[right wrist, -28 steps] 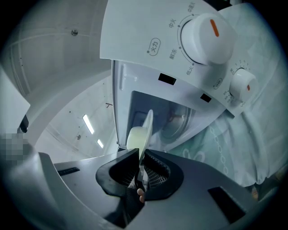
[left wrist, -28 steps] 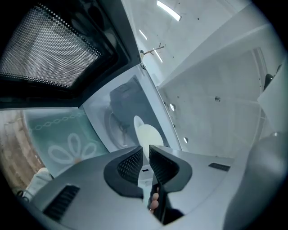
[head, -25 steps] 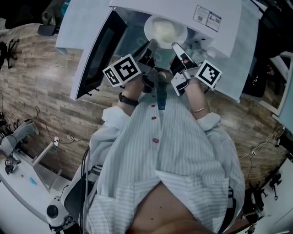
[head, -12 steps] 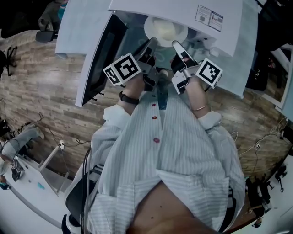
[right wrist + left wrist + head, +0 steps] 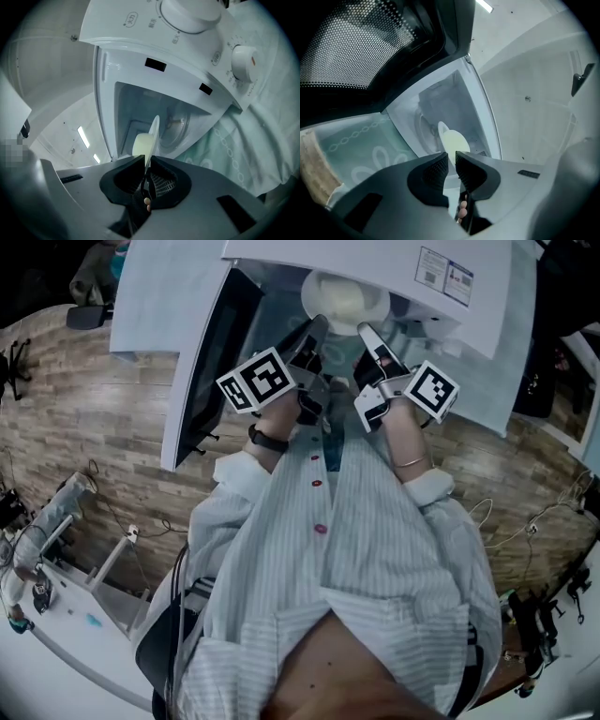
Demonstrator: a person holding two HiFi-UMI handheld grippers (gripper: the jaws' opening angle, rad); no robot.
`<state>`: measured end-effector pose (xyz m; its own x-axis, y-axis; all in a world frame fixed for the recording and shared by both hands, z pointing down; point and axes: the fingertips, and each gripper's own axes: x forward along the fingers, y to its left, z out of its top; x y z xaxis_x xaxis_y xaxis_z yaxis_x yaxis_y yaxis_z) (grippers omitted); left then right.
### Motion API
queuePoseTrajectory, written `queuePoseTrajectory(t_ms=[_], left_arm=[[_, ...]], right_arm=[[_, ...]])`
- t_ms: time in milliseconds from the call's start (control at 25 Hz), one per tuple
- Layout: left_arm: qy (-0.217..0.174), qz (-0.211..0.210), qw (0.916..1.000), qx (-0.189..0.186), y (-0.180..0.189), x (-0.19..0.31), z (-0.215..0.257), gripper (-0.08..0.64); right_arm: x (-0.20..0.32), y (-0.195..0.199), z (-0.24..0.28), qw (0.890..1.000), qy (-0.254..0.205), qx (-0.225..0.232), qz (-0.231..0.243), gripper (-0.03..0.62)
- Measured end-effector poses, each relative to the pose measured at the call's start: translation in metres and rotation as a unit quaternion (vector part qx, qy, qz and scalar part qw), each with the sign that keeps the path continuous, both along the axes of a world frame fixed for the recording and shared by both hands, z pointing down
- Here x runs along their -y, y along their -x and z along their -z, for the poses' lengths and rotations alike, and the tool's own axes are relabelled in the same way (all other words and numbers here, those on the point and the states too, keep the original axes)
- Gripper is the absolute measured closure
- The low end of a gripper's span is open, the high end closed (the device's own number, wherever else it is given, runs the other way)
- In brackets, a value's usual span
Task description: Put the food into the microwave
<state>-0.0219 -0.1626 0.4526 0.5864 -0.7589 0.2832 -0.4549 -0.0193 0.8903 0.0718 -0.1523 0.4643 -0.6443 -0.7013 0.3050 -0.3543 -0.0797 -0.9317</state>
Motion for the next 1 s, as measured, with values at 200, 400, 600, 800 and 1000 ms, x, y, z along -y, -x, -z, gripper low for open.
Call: queuePoseTrajectory(t_ms=[200, 400, 600, 800, 1000], left_arm=[[0.001, -0.010, 0.9999, 0.003, 0.000, 0.003, -0.005, 0.515], [-0.006, -0.014, 0.9998, 0.010, -0.001, -0.003, -0.004, 0.512], [-0.009, -0.015, 0.9996, 0.021, 0.000, 0.002, -0.013, 0.511], [-0.013, -0.019, 0.9992, 0.034, -0.002, 0.007, -0.022, 0.509], [-0.012, -0.015, 0.9991, 0.038, -0.001, 0.012, -0.029, 0.508]], right_arm=[[0.002, 0.001, -0.004, 1.000, 0.006, 0.001, -0.010, 0.548], [-0.006, -0.002, -0.003, 1.000, 0.001, -0.010, -0.014, 0.548], [-0.001, -0.001, -0.014, 1.000, -0.001, -0.013, -0.023, 0.548], [0.000, -0.003, -0.023, 0.999, 0.001, -0.020, -0.038, 0.548], [0.007, -0.003, -0.030, 0.999, 0.000, -0.027, -0.043, 0.548]])
